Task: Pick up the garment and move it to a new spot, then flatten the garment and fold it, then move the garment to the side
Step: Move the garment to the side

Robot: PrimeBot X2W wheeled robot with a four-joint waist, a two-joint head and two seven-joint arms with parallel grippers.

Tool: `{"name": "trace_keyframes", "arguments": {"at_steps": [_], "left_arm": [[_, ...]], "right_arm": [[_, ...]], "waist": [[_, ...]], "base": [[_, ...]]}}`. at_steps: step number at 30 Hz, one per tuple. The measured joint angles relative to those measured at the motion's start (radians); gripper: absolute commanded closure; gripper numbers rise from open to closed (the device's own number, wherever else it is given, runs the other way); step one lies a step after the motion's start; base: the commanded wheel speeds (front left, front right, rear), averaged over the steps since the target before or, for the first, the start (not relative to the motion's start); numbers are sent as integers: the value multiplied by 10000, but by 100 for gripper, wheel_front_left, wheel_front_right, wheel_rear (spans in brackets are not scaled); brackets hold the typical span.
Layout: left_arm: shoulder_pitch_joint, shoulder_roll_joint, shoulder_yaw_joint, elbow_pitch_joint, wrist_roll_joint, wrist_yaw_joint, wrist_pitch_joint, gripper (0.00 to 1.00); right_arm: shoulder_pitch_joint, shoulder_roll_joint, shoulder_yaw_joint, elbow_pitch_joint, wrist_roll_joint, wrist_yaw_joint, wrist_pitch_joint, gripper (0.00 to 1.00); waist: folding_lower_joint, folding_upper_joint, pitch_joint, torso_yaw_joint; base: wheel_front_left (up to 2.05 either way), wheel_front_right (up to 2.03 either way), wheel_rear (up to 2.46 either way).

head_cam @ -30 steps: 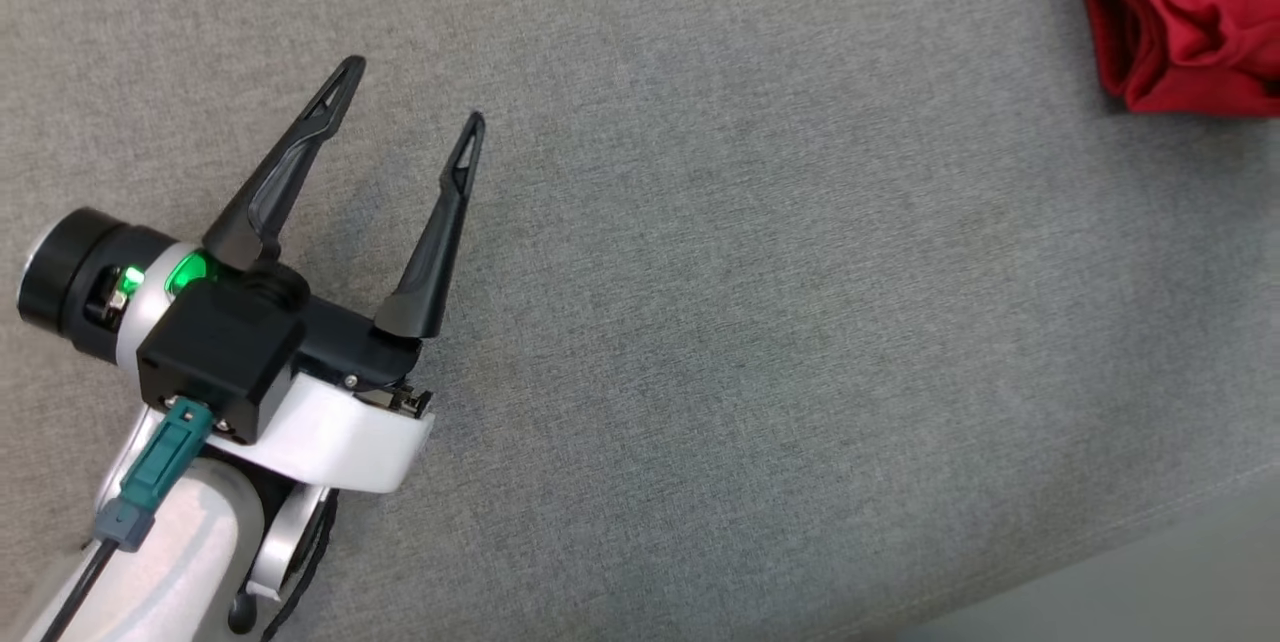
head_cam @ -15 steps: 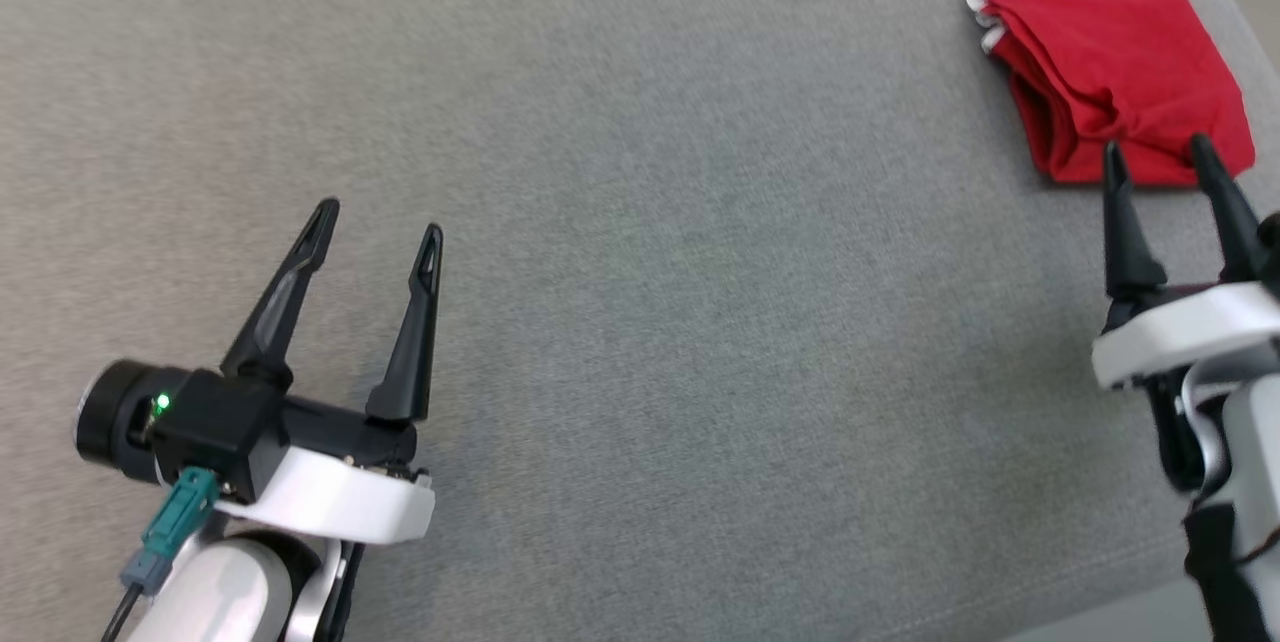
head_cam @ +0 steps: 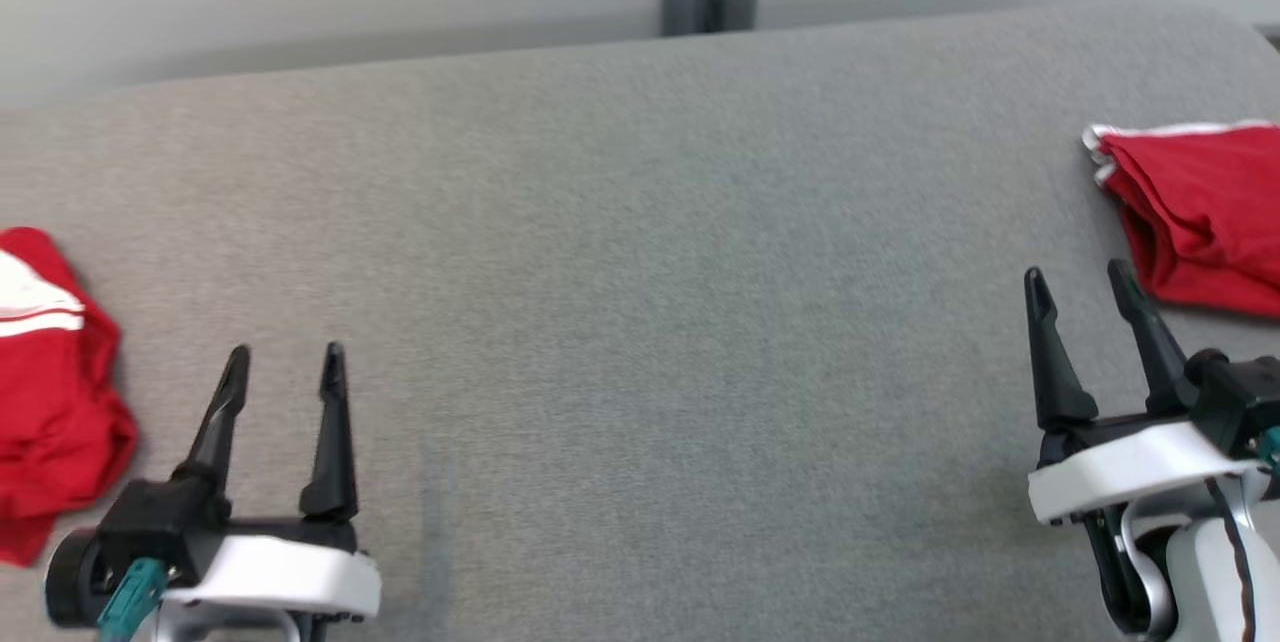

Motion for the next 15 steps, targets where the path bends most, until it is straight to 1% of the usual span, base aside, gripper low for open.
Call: {"name": "trace_keyframes", "arguments": {"at_steps": [2, 7, 11, 15], "left_arm": [[287, 42, 148, 21, -84, 86, -56, 0], [883, 165, 232, 67, -219, 121, -75, 0], [1302, 244, 224, 42, -236, 173, -71, 0], [1684, 318, 194, -12, -303, 213, -21, 0]], "right_arm": [[280, 56, -44, -295, -77, 0, 213, 0], [1017, 140, 17, -874, -123, 0, 694, 0], [1612, 171, 44, -1244, -184, -2, 995, 0], [2123, 184, -2, -1649, -224, -2, 1266, 0]], "waist": [[0, 0, -270, 206], [0, 0, -917, 526], [0, 0, -1349, 562], [0, 0, -1673, 452]], "base": [[0, 0, 0], [0, 0, 0], [0, 0, 0], [0, 0, 0]]}}
